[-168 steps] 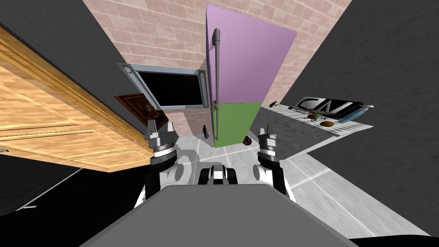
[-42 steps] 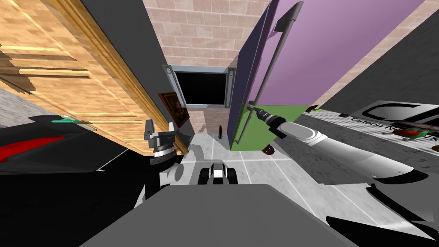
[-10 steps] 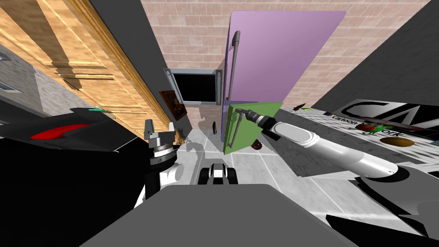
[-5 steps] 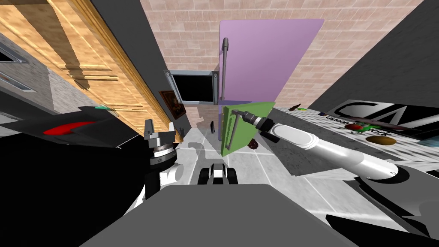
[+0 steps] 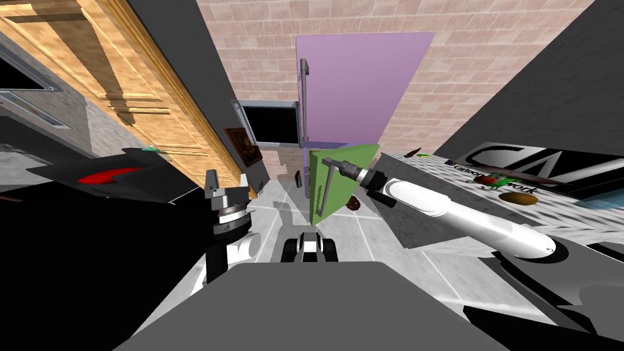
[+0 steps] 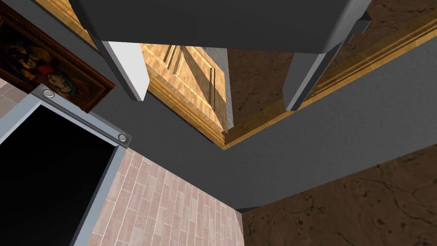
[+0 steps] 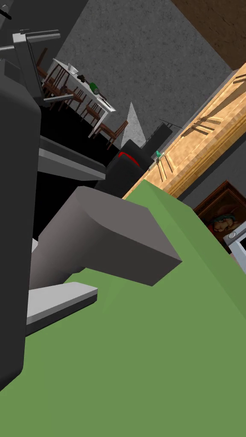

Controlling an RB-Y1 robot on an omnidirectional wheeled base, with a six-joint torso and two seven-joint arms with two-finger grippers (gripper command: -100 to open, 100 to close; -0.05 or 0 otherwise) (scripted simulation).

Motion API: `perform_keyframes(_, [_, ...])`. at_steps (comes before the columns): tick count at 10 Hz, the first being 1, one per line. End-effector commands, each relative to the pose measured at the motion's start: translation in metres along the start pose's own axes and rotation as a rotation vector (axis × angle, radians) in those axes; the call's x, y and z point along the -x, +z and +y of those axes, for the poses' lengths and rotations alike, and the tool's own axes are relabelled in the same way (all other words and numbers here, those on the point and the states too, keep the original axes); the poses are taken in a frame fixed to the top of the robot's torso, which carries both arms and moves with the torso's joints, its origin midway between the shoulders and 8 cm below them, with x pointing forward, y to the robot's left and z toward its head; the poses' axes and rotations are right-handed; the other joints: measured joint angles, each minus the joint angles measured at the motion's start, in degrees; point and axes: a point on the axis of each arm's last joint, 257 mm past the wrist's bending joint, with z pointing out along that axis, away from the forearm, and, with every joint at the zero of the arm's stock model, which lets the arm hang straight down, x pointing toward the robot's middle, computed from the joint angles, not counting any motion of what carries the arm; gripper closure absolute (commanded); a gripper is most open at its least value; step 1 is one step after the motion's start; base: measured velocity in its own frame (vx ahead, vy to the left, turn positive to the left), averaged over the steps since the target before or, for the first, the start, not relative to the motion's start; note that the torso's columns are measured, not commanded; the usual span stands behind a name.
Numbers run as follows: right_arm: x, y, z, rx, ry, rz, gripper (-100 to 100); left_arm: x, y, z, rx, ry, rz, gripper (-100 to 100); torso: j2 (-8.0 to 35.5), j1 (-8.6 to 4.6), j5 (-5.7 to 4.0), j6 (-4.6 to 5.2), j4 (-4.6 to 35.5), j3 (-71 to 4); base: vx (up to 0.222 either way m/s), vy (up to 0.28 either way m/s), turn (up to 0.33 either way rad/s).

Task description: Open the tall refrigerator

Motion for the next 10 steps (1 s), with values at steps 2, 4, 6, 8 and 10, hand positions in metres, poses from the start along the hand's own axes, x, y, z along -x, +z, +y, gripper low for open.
perform_keyframes(2, [0.026,0.003,-0.034,-0.066,-0.006,-0.054,100,0.0,0.0,0.0,0.0,0.0,0.0,0,-0.1,0.3,0.11,-0.05,0.0,-0.1,-0.085,-0.255,0.036])
perform_keyframes(4, [0.037,0.003,-0.047,-0.091,-0.005,-0.077,100,0.0,0.0,0.0,0.0,0.0,0.0,0,0.3,0.25,0.07,-0.1,0.1,0.2,-0.106,-0.265,0.048])
perform_keyframes(6, [0.048,0.003,-0.05,-0.095,0.0,-0.099,100,0.0,0.0,0.0,0.0,0.0,0.0,0,-0.1,0.94,0.31,-0.12,0.0,-0.1,-0.032,-0.134,0.06])
perform_keyframes(8, [0.054,0.003,-0.057,-0.11,0.0,-0.112,100,0.0,0.0,0.0,0.0,0.0,0.0,0,0.0,0.25,0.1,-0.22,0.0,0.0,-0.058,-0.263,0.169])
perform_keyframes(10, [0.066,0.002,-0.07,-0.139,0.0,-0.137,100,0.0,0.0,0.0,0.0,0.0,0.0,0,0.0,0.01,-0.01,-0.02,0.0,0.0,-0.07,-0.276,0.142])
